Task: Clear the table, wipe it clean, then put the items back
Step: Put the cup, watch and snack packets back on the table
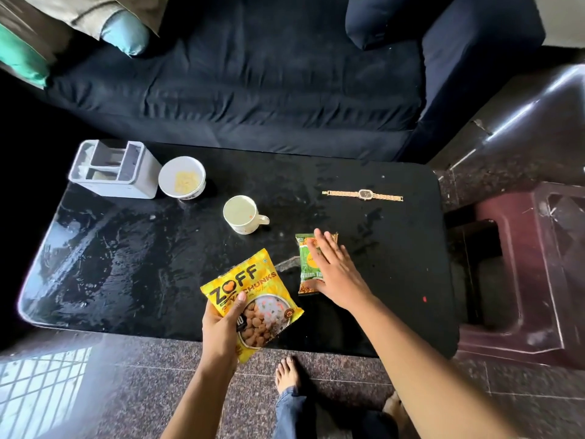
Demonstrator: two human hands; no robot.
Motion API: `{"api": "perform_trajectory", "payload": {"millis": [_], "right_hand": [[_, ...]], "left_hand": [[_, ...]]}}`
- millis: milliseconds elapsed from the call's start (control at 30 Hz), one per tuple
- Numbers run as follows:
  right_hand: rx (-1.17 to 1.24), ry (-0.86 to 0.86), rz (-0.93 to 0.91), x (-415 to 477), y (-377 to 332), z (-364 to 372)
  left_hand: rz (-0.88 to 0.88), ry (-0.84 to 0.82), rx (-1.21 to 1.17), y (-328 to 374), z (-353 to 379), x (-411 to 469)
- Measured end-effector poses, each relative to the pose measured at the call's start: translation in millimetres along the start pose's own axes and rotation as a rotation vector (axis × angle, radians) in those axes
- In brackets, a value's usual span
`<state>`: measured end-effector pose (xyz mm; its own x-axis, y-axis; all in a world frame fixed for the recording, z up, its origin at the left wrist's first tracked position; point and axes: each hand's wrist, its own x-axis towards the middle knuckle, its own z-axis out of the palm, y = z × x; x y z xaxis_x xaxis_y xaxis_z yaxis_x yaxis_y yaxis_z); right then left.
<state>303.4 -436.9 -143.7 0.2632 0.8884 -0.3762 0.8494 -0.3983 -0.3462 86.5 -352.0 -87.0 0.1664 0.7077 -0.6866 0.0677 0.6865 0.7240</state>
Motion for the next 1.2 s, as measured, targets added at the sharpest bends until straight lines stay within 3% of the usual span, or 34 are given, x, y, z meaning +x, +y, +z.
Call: {"api": "perform_trajectory", "payload": {"millis": [367, 433, 500, 567, 667, 733, 833, 1000, 1200], "right_hand": [[0.152, 0.061, 0.014, 0.4, 7.4, 16.3], [0.197, 0.163, 0.07, -7.1, 9.0, 10.8], [0.384, 0.353, 0.144, -19.4, 3.8, 1.2], [0.643, 0.439, 0.241, -35.6, -0.9, -10.4], [1.151, 0.32, 0.326, -57.0, -1.2, -27.1], [1.316, 0.221, 0.38, -68.5, 7.6, -36.9], [1.302, 0.215, 0.459, -86.8, 29.0, -50.3], [1.289, 0.383, 0.642, -110.5, 78.3, -59.0], [1.2, 0.432, 0.755, -108.3, 128.3, -52.2]], "left_hand": [[-0.008, -0.056, 0.007, 0.5, -0.1, 1.9], [-0.006, -0.086, 0.013, 1.8, 4.1, -0.1], [-0.007, -0.125, 0.036, 3.6, 11.6, -2.2], [-0.006, -0.178, 0.067, 4.5, 26.0, -6.4], [-0.003, -0.267, 0.118, 2.7, 58.1, -14.1], [-0.03, -0.341, 0.138, -0.9, 84.3, -19.3], [-0.038, -0.416, 0.222, -11.1, 123.4, -24.2], [-0.047, -0.411, 0.287, -39.0, 171.6, -25.0], [0.12, -0.36, 0.491, -68.8, 213.2, -28.5]]}}
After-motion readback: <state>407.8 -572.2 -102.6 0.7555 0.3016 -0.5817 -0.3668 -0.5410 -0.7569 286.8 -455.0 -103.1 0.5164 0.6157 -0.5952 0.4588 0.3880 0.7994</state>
